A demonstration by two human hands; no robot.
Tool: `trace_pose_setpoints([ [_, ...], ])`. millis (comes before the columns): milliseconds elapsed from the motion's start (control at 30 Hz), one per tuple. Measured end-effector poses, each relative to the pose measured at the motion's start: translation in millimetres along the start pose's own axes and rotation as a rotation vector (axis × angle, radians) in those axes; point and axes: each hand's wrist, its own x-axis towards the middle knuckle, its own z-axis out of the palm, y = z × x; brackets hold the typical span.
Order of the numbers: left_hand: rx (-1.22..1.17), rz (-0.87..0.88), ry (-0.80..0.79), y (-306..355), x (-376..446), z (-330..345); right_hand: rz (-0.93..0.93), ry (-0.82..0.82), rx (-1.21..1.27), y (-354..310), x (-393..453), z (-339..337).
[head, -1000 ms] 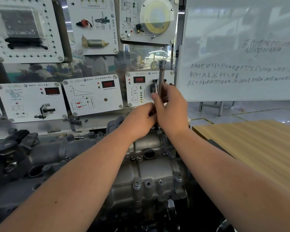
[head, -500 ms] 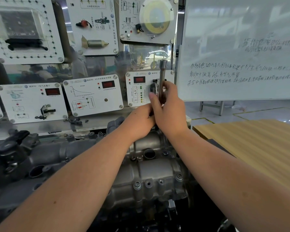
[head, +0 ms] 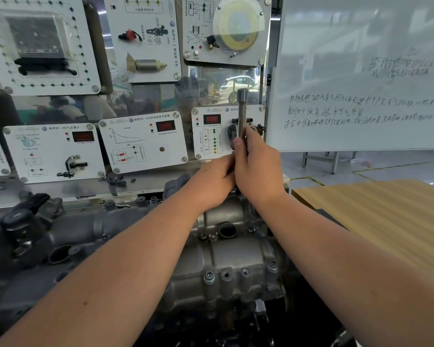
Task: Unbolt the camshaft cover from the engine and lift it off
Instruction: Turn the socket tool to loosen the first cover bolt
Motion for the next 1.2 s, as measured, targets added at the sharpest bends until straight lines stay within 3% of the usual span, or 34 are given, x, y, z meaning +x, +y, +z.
trace_pose_setpoints([
  [300,-0.005,0.026,0.069,-0.2,2.3,4.0,0.041,0.062,0.08,0.0,-1.0,2.1],
  [467,0.008,-0.014,0.025,-2.6,2.9,3.2,-0.007,0.028,-0.048,-0.9,-0.2,0.2],
  [767,0.026,-0.01,0.017,0.1,2.4,1.2,0.095,0.037,0.04,-4.3,-1.1,-0.2],
  [1200,-0.013,-0.029,-0.008,-4.3,4.0,1.5,0.059,0.049,-0.003,0.2,1.1,6.1],
])
